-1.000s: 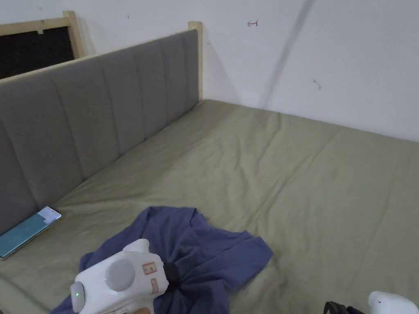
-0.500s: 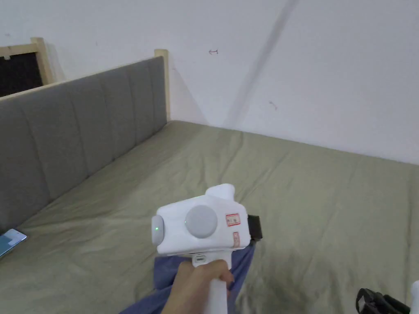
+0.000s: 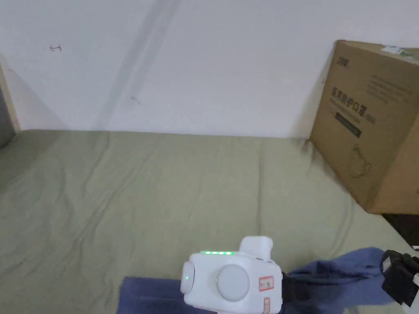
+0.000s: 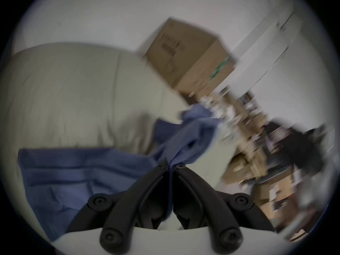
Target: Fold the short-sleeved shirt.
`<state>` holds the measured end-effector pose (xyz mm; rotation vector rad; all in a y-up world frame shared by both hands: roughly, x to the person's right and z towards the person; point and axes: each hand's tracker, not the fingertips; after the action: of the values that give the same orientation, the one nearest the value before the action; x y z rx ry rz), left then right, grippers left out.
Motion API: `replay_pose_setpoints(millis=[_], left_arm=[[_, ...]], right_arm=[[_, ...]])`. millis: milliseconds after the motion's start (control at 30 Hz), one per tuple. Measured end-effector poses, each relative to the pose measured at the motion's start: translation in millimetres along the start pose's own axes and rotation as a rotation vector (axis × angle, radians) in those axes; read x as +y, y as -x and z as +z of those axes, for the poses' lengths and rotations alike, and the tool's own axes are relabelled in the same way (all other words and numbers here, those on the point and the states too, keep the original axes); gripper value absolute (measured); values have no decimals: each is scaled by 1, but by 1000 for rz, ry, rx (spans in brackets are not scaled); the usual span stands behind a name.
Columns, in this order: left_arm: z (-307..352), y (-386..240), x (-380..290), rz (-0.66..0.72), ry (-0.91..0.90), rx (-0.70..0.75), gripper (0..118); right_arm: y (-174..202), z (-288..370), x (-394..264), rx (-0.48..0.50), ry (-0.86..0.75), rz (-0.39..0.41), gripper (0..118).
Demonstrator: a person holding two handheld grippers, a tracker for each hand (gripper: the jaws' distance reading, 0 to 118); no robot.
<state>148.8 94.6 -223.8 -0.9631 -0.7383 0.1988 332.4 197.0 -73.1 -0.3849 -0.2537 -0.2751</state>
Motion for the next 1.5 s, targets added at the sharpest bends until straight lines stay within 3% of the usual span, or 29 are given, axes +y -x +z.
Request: replay_pose_setpoints(millis=[100,133,167,233,333,433,500,533,600,633,767,867,967,1000,1067,1100,1133,1200,1333,1400,1433,1500], left_arm=[[-56,14,-35,-28,153,148,4],[-65,18,-45,-15,180,126,14],[-71,21,-54,-19,199,101,34],[-74,23,-60,-18,245,67,90],[-58,17,-59,-15,195,-15,108],[-28,23,-42,-15,147,5,107],[1,33,-32,9,68,19,99],[17,41,-31,35,31,18,76],[44,59,-34,83,-22,58,13],[54,73,-36,84,-48,115,1],[76,119,-60,104,10,377,0],[95,157,-69,239,-18,391,0],[105,185,-56,257,-69,457,2],[105,192,-47,249,-61,482,17],[94,206,-28,240,-49,499,92],[87,214,-17,238,-43,506,113],[81,219,-7,236,-52,515,116],[65,227,9,242,-52,513,107],[15,255,21,287,31,519,104],[-9,266,14,307,130,540,94],[-7,256,4,199,101,606,89],[0,240,11,128,100,610,65]], right_arm=[[-16,-14,-16,-33,85,-33,0],[-20,-18,-22,-39,110,-35,0],[-26,-26,-27,-40,135,-35,0],[-31,-34,-35,-46,170,-35,0],[-41,-46,-40,-51,193,-36,0],[-46,-50,-39,-51,194,-38,0],[-47,-50,-36,-45,187,-35,0],[-48,-50,-35,-45,184,-32,0],[-48,-50,-36,-45,184,-28,0],[-49,-51,-37,-50,185,-28,0],[-47,-56,-43,-51,201,-30,0],[-43,-62,-49,-50,215,-26,0],[-37,-69,-53,-40,234,-25,0],[-36,-72,-54,-41,240,-21,0],[-36,-77,-57,-42,250,-15,0],[-35,-78,-58,-42,256,-13,0],[-37,-80,-60,-41,260,-13,0],[-43,-83,-61,-45,270,-18,0],[-59,-88,-64,-97,296,-25,0],[-75,-91,-65,-144,307,-20,0],[-82,-92,-65,-162,307,-26,0],[-98,-97,-64,-194,305,-44,0]])
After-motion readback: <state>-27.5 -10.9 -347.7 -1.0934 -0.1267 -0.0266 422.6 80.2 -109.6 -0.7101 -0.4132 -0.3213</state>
